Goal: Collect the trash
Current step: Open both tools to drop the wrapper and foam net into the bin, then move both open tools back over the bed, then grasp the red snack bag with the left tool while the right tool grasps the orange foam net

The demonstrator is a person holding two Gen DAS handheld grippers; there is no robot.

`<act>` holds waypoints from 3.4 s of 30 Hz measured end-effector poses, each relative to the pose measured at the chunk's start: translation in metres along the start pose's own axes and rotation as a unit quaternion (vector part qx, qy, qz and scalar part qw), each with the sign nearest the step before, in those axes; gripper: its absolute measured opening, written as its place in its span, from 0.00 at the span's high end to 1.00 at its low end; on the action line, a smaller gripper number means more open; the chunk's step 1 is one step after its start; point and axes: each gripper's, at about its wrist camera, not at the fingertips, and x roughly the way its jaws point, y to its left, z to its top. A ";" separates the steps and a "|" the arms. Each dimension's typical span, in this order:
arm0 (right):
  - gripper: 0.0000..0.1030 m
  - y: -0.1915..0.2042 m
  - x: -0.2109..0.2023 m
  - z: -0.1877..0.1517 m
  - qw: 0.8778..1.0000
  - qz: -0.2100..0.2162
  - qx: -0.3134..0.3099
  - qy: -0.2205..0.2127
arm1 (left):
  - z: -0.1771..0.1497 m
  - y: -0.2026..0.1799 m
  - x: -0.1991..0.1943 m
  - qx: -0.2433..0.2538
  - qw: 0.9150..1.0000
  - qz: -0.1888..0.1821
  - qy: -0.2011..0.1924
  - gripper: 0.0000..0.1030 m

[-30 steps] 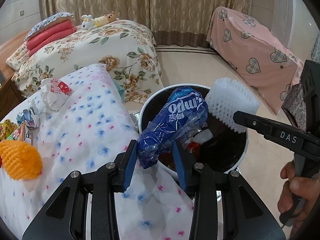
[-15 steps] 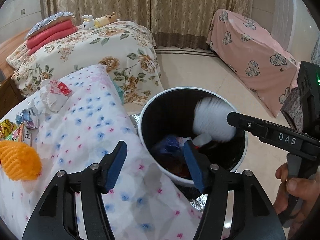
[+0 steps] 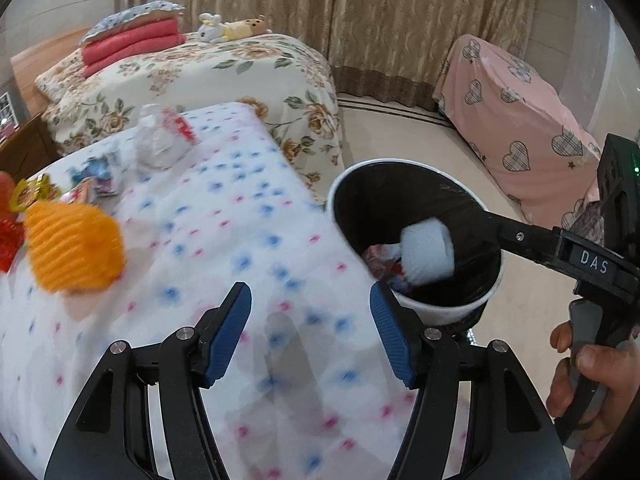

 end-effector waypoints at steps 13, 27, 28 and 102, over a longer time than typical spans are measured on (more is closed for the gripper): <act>0.13 0.043 0.008 -0.016 0.999 0.030 -0.028 0.016 | -0.037 0.061 -0.028 -0.065 0.997 0.029 -0.001 0.37; 0.12 0.101 0.032 -0.035 0.994 0.074 -0.067 0.051 | -0.072 0.135 -0.058 -0.142 0.987 0.076 -0.009 0.37; 0.12 0.105 0.033 -0.036 0.993 0.077 -0.070 0.053 | -0.074 0.139 -0.059 -0.146 0.986 0.079 -0.010 0.37; 0.70 0.231 0.118 -0.041 0.963 0.173 -0.172 0.113 | -0.031 0.270 -0.047 -0.195 0.971 0.129 -0.050 0.99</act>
